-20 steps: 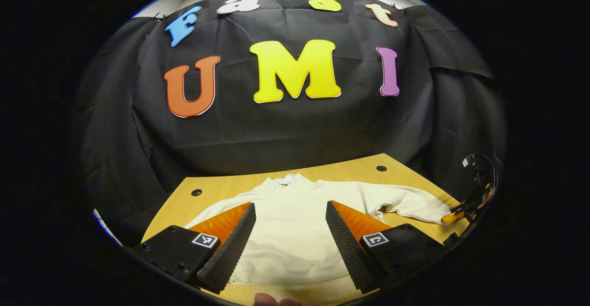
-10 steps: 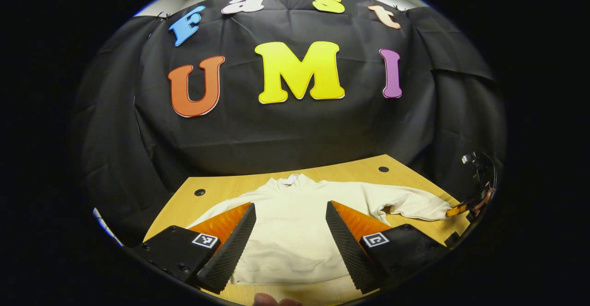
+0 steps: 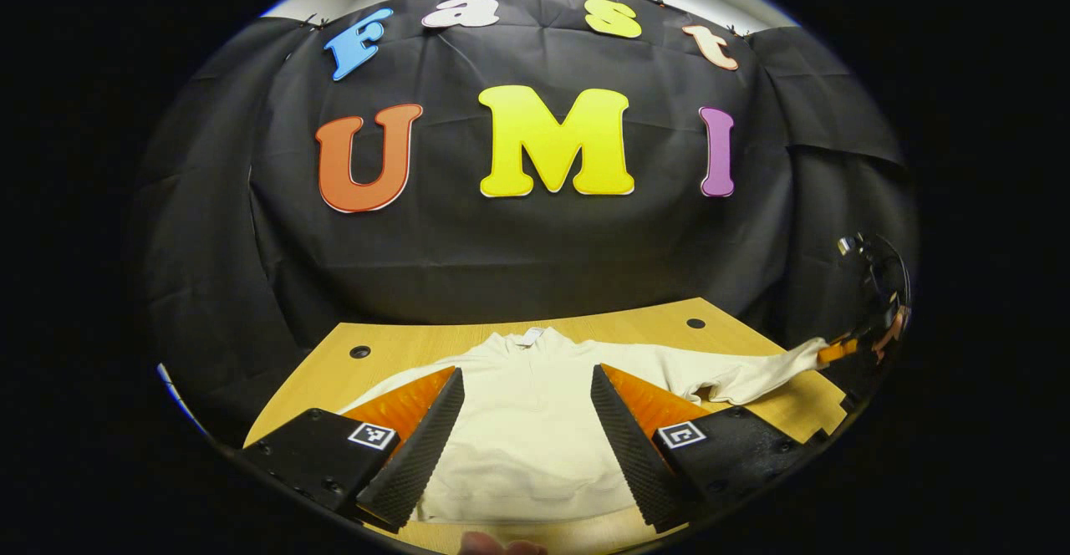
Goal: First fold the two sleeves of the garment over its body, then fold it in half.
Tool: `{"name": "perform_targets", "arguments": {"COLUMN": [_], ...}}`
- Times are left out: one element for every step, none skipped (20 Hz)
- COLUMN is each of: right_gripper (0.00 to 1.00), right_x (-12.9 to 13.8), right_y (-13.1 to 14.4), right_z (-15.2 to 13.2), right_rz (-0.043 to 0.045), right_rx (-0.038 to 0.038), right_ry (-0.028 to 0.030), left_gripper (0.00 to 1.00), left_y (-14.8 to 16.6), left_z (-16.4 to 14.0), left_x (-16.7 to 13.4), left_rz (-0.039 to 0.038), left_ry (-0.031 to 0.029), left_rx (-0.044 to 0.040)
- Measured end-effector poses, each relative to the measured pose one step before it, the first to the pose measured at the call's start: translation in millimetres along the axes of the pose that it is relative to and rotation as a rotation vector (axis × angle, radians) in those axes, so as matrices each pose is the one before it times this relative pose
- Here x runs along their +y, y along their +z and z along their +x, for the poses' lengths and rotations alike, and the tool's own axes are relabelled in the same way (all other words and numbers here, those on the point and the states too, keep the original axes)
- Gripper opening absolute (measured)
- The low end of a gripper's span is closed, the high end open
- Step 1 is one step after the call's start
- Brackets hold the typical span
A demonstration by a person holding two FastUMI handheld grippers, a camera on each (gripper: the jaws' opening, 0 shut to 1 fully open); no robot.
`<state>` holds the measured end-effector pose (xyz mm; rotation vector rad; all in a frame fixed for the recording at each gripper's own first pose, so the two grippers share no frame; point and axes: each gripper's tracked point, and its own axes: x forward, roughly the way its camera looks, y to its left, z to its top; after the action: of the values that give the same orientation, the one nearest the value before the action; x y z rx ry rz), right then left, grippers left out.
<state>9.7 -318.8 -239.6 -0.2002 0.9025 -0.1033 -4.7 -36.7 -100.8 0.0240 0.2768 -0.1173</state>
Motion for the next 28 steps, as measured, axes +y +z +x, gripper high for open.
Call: {"name": "perform_targets", "arguments": {"right_gripper": [0.08,0.08,0.08,0.08,0.08,0.08,0.08,0.08,0.08,0.08,0.08,0.08,0.08,0.06,0.08,0.08,0.08,0.08,0.08,0.08,0.08,0.08,0.08,0.08,0.10,0.08,0.08,0.08], "right_x": [4.09,1.46,1.85,2.94,3.01,5.36,6.98,11.03,11.42,14.26,14.56,15.07,16.38,22.80,23.59,22.39,22.28,18.77,19.34,19.00,18.99,14.75,14.60,13.24,13.11,11.59,9.65,11.69], "right_y": [22.27,21.26,19.62,22.06,22.29,21.95,22.66,23.13,19.69,21.99,19.49,21.65,18.84,16.85,15.95,14.44,13.84,11.74,12.64,12.11,11.84,7.91,3.44,1.37,-1.85,-4.22,-2.87,-3.29], "right_z": [-4.99,-5.06,-2.78,-2.14,-3.72,-2.04,-1.98,-1.21,0.39,2.86,3.89,5.68,9.89,6.66,9.17,12.86,12.67,10.39,13.27,13.63,14.04,12.73,14.55,15.55,15.62,18.07,16.48,17.75], "right_rz": [-0.04540,-0.03730,-0.02914,-0.02914,-0.02770,-0.02899,-0.03039,-0.03570,-0.02968,-0.03499,-0.04149,-0.04101,-0.03458,-0.02462,-0.02446,-0.02508,-0.02053,-0.00905,-0.00377,-0.00300,-0.00117,0.00517,0.01002,0.01021,0.00527,-0.00822,-0.01561,-0.00413], "right_rx": [-0.02714,-0.02797,-0.02503,-0.02610,-0.02698,-0.02786,-0.02876,-0.03344,-0.02412,-0.02894,-0.02632,-0.03229,-0.02494,-0.02023,-0.01874,-0.01552,-0.01325,-0.01186,-0.01833,-0.02130,-0.02422,-0.01721,-0.00397,0.00456,0.00618,0.01391,0.00792,0.01099], "right_ry": [0.00308,0.00096,0.00353,0.00100,0.00084,0.00552,0.01082,0.02003,0.02203,0.02433,0.02349,0.02223,0.02777,0.03635,0.04285,0.03996,0.03944,0.03257,0.03759,0.03676,0.04524,0.03802,0.03074,0.02793,0.02686,0.02129,0.02242,0.02567], "left_gripper": [0.98,0.98,0.98,0.98,0.98,0.98,0.98,0.98,0.98,0.98,0.98,0.98,0.98,0.98,0.98,0.98,0.98,0.98,0.98,0.98,0.98,0.98,0.98,0.98,0.98,0.98,0.98,0.98], "left_y": [0.50,-0.39,-0.49,-0.87,-0.87,-0.87,0.19,0.67,0.30,-0.41,-0.22,-1.47,-1.43,-0.77,0.61,2.05,-0.17,0.33,-1.78,-1.11,-0.25,-0.81,-0.88,-0.01,-2.87,-0.39,-0.01,-0.66], "left_z": [-0.36,-0.53,0.66,-0.26,-1.02,-0.77,-0.58,-0.68,-1.81,-0.79,-1.58,-0.35,-2.64,-2.96,-2.84,-2.56,-3.66,-3.36,-2.45,-2.59,-2.49,-3.09,-3.87,-3.34,-2.85,-2.74,-2.29,-2.05], "left_x": [4.06,5.05,5.41,6.64,6.75,7.43,7.58,7.67,8.51,7.78,9.12,8.26,10.83,11.17,12.09,11.19,13.98,13.06,11.87,9.77,11.09,9.25,6.23,5.59,5.98,5.20,3.07,1.44], "left_rz": [-0.00226,-0.00203,-0.00326,-0.00282,-0.00536,-0.00620,-0.00990,-0.01031,-0.01221,-0.01366,-0.01199,-0.00816,-0.00553,-0.00935,-0.01101,-0.00481,0.00168,0.00731,0.00543,0.00270,0.00384,0.00238,0.00006,-0.00117,0.00200,0.00173,0.00194,0.00244], "left_ry": [0.00242,0.00361,0.00641,0.00775,0.01031,0.01122,0.01302,0.01541,0.01547,0.01362,0.01595,0.01695,0.02083,0.02337,0.02229,0.02573,0.02760,0.02838,0.02774,0.02608,0.02418,0.02153,0.01570,0.01268,0.01248,0.01054,0.00306,0.00088], "left_rx": [-0.00529,-0.00510,-0.00661,-0.00262,-0.00241,-0.00319,-0.00453,-0.00313,-0.00412,-0.00196,-0.00146,0.00075,0.00076,0.00265,-0.00496,-0.00853,-0.00403,-0.00365,-0.00193,-0.00102,-0.00063,-0.00288,0.00281,0.00198,0.00013,-0.00198,-0.00561,-0.00348]}}
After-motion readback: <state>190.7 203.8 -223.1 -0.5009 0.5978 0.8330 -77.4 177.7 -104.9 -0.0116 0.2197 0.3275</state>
